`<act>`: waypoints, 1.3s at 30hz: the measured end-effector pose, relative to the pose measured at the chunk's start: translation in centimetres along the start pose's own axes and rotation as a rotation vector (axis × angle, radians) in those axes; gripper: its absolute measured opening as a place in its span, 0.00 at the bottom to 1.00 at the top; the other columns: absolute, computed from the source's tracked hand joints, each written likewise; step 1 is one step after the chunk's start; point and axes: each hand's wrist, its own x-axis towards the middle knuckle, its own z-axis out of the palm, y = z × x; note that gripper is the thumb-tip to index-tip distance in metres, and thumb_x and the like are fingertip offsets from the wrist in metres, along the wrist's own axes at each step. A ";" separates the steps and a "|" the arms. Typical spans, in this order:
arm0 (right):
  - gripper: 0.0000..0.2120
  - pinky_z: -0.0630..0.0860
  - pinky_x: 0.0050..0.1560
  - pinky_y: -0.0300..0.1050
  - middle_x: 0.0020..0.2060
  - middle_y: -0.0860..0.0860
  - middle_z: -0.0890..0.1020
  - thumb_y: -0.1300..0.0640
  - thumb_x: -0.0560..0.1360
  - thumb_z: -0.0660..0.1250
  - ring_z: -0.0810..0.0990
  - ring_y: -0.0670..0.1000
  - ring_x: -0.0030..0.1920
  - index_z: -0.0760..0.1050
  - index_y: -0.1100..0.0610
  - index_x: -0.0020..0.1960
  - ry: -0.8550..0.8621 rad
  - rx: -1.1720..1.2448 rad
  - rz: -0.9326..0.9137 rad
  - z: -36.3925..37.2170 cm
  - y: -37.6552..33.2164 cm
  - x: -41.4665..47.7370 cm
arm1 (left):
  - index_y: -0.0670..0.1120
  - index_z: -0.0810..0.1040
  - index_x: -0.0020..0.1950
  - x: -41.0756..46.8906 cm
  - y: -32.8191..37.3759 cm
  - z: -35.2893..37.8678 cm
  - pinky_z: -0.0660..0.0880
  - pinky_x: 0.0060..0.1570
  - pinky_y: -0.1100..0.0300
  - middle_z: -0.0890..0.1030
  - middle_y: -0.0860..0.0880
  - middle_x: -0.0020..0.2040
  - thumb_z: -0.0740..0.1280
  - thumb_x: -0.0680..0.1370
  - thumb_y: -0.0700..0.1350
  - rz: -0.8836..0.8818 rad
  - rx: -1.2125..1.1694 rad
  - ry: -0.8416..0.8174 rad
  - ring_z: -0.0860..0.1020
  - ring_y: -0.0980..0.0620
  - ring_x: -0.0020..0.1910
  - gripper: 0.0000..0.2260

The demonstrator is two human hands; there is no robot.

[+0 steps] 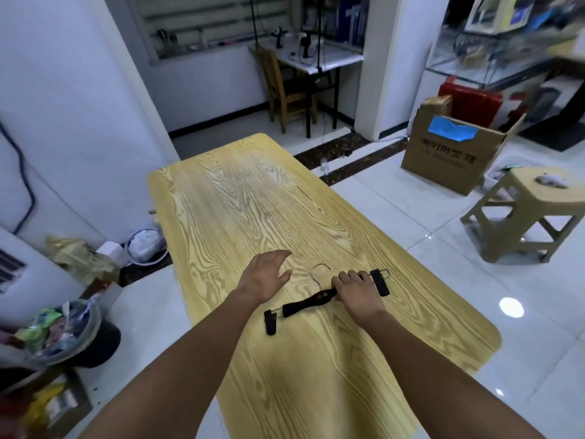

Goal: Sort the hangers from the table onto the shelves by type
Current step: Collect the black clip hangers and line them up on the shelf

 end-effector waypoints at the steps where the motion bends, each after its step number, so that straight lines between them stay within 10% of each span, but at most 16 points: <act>1: 0.15 0.63 0.63 0.50 0.60 0.53 0.74 0.49 0.82 0.53 0.70 0.55 0.62 0.68 0.57 0.62 0.033 0.004 -0.005 -1.0 -0.7 0.3 | 0.52 0.60 0.75 -0.6 -0.3 -0.8 0.54 0.71 0.60 0.65 0.50 0.74 0.57 0.81 0.53 0.000 0.003 0.020 0.62 0.50 0.72 0.22; 19: 0.21 0.63 0.56 0.49 0.57 0.50 0.74 0.39 0.80 0.51 0.70 0.53 0.60 0.71 0.54 0.60 0.409 -0.007 -0.326 -19.0 -25.0 -1.4 | 0.53 0.62 0.73 -26.3 -12.2 -17.7 0.57 0.69 0.57 0.69 0.52 0.71 0.60 0.79 0.54 -0.334 0.150 0.398 0.65 0.50 0.70 0.23; 39: 0.25 0.64 0.57 0.50 0.56 0.50 0.76 0.35 0.77 0.53 0.72 0.52 0.59 0.72 0.52 0.60 0.511 0.091 -1.016 -24.2 -62.6 -16.5 | 0.50 0.63 0.73 -70.0 -17.8 -21.5 0.58 0.69 0.56 0.68 0.52 0.71 0.58 0.80 0.55 -1.091 0.323 0.556 0.65 0.51 0.71 0.23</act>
